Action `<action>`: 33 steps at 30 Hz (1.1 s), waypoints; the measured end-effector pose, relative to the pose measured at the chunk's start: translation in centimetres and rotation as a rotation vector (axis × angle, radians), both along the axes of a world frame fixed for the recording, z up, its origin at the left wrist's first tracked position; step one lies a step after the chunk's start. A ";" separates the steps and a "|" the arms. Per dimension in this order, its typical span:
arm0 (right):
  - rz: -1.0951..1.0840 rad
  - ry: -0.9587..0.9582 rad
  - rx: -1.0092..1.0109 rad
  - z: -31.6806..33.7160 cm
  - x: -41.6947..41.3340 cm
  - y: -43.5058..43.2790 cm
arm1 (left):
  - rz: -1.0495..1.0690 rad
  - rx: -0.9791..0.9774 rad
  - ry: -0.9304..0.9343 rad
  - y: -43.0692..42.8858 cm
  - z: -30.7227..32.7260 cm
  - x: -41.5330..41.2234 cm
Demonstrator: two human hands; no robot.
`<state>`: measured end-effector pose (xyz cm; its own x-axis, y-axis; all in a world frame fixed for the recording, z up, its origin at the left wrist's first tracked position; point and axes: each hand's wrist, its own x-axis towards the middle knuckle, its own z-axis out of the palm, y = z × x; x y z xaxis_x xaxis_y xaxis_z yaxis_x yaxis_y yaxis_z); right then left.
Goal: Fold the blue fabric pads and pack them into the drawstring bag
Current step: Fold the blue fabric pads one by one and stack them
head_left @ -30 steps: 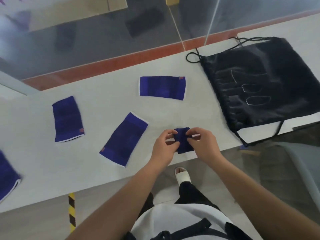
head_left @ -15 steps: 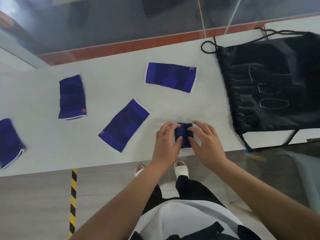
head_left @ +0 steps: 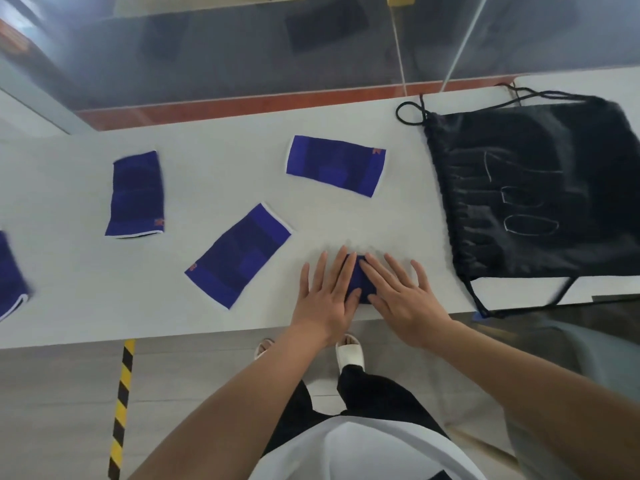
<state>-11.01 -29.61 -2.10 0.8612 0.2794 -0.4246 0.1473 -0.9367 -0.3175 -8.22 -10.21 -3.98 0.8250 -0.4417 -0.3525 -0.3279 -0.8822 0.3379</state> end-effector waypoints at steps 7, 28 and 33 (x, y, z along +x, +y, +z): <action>0.030 -0.001 -0.020 0.2 0.4 -0.3 | -0.026 0.041 0.044 -0.1 0.8 0.3; 0.124 -0.021 0.284 7.8 6.8 20.2 | 0.927 -0.324 0.027 25.7 6.9 -4.1; 0.120 0.081 0.281 6.8 7.3 28.3 | 1.042 -0.314 0.036 34.2 6.2 -3.1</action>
<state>-3.66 -1.35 4.72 0.7815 0.4928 -0.3826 0.2150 -0.7884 -0.5764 -11.33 23.95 2.22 0.8378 0.3947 -0.3773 0.5460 -0.5937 0.5911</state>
